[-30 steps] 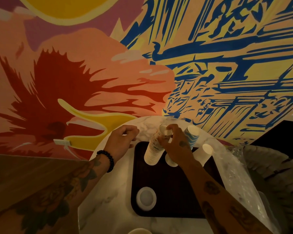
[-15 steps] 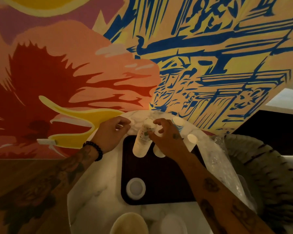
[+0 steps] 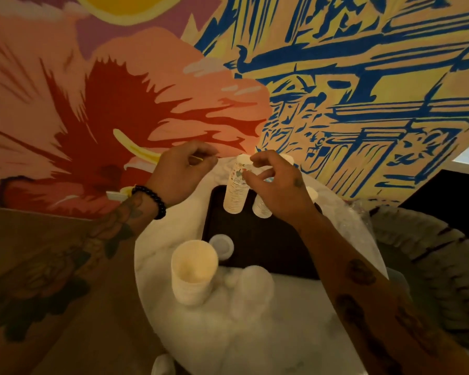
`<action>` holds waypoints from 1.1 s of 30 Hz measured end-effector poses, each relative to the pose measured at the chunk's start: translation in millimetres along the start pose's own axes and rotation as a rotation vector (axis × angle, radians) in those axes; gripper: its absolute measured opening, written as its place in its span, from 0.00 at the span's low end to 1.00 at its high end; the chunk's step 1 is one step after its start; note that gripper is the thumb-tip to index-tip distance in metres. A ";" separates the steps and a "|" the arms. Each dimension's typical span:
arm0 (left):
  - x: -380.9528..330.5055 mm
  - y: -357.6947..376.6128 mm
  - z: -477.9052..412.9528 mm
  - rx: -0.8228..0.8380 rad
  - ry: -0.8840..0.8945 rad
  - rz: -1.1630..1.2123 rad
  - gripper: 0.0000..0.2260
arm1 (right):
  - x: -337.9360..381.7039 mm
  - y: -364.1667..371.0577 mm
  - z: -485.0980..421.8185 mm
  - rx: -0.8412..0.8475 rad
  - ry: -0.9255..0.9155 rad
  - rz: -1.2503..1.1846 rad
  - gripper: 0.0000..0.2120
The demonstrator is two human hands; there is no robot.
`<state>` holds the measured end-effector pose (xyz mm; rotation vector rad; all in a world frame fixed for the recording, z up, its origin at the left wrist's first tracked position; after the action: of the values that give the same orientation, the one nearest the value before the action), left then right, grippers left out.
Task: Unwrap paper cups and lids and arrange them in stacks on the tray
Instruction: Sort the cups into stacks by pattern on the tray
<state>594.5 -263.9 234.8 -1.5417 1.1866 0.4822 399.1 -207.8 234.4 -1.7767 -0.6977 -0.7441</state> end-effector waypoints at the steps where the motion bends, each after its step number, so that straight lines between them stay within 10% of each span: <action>1: -10.9 2.0 11.0 -0.009 0.004 -0.001 0.08 | 1.4 -6.8 13.4 0.004 -0.004 -0.018 0.16; 13: -79.7 38.1 170.6 -0.073 -0.003 0.016 0.07 | -16.9 -33.2 152.1 0.143 0.084 -0.168 0.14; 28: 70.7 22.8 255.1 -0.086 -0.447 -0.028 0.06 | -55.6 105.0 223.1 0.423 0.430 -0.145 0.25; 33: 98.5 37.3 245.6 0.060 -0.558 0.074 0.22 | -73.1 144.4 219.1 0.410 0.508 -0.099 0.31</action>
<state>671.0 -82.1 54.5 -1.2023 0.8135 0.8527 495.8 -49.4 35.0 -1.1253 -0.5443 -0.9918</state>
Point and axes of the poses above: each hand's wrist, its own z-axis away from the middle knuckle, its own y-axis out of the palm, x = y × z, the point moved 7 cm from there along -z, towards the middle knuckle, and after that the axes turned 2 degrees about -z, right-handed, at the moved point
